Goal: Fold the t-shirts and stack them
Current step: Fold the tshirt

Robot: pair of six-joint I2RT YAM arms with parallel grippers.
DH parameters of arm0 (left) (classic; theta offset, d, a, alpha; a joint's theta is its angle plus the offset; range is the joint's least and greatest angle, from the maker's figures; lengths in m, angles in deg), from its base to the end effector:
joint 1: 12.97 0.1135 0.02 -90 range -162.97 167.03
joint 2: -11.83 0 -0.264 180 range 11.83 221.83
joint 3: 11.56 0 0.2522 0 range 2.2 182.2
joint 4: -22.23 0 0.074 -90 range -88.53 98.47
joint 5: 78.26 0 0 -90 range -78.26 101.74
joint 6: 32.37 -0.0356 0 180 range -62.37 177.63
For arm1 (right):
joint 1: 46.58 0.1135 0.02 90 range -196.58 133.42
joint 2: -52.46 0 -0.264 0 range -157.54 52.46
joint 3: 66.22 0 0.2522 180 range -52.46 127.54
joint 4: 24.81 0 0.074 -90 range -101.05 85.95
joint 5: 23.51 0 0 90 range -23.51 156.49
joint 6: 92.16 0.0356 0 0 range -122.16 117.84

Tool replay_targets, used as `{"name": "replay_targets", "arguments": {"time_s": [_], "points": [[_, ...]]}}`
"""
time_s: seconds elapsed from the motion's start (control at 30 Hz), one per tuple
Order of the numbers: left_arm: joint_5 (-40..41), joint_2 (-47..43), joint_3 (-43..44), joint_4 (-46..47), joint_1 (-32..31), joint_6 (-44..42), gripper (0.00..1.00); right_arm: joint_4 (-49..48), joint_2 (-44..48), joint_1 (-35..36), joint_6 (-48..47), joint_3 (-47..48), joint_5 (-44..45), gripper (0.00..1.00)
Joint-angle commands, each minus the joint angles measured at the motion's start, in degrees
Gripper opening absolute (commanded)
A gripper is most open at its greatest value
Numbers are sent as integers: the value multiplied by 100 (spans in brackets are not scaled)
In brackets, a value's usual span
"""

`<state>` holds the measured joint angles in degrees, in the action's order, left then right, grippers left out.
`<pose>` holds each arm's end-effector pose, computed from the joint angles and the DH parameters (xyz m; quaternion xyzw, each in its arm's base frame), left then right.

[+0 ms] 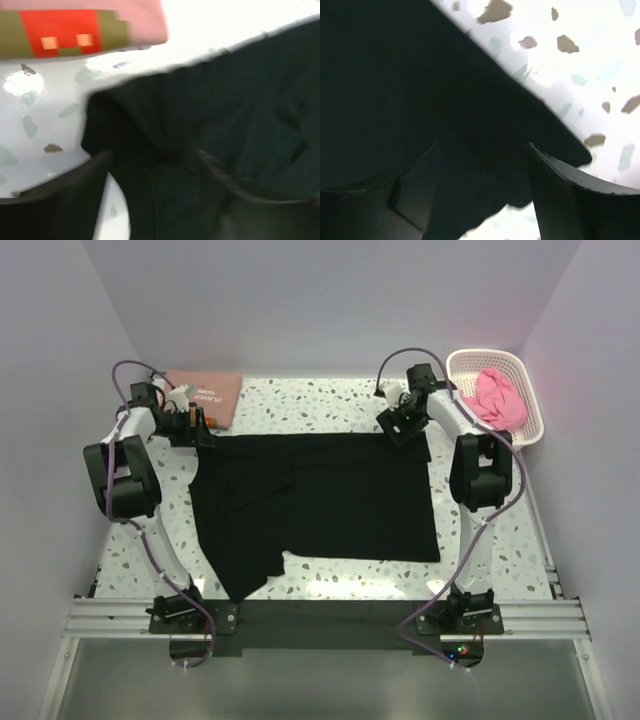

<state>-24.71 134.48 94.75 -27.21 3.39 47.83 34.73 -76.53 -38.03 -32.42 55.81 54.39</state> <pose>0.4344 0.1055 0.1712 0.0124 0.9309 -0.2528 0.2633 0.4734 0.0787 0.1884 -0.3437 0.9112 0.0632 0.2183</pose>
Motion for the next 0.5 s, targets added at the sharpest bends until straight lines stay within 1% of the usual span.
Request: {"name": "replay_targets", "arguments": {"time_s": [0.0,0.03,0.07,0.1,0.13,0.17,0.2,0.23,0.27,0.3,0.37,0.4,0.43,0.47], "points": [[-213,-1504,-499,-150,34,-1286,82,300,1410,-12,-120,-147,-635,72],[-249,-2047,-597,-158,43,-1705,89,335,1768,-12,-146,-313,-714,76],[-284,-2313,-711,-158,34,-1927,100,361,2007,-21,-164,-420,-776,79],[-345,-2594,-817,-150,25,-2138,100,362,2209,5,-225,-534,-855,80],[-398,-3110,-1009,-150,34,-2575,100,362,2420,32,-278,-813,-873,83],[-581,-3350,-1081,-228,34,-2840,100,335,2892,128,-357,-973,-865,84],[-748,-3562,-1212,-464,34,-3130,100,335,3114,181,-575,-1140,-856,86],[-898,-3929,-1283,-631,34,-3751,100,353,3360,234,-717,-1481,-856,91],[-1073,-4098,-1379,-746,25,-3992,100,440,3563,304,-857,-1649,-856,92],[-1284,-4257,-1580,-904,25,-4151,100,519,3956,470,-1181,-1834,-830,93],[-1312,-4653,-1757,-1150,-1,-4598,100,886,4275,664,-1490,-2344,-724,93],[-1312,-4732,-1810,-1969,-19,-5149,100,1011,4599,839,-1770,-2545,-698,93],[-1278,-4811,-1872,-2526,-71,-6538,100,1125,4741,936,-1886,-2974,-637,93],[-938,-4821,-1968,-3071,-150,-7222,100,1300,4917,1094,-1983,-3213,-610,93]]}}
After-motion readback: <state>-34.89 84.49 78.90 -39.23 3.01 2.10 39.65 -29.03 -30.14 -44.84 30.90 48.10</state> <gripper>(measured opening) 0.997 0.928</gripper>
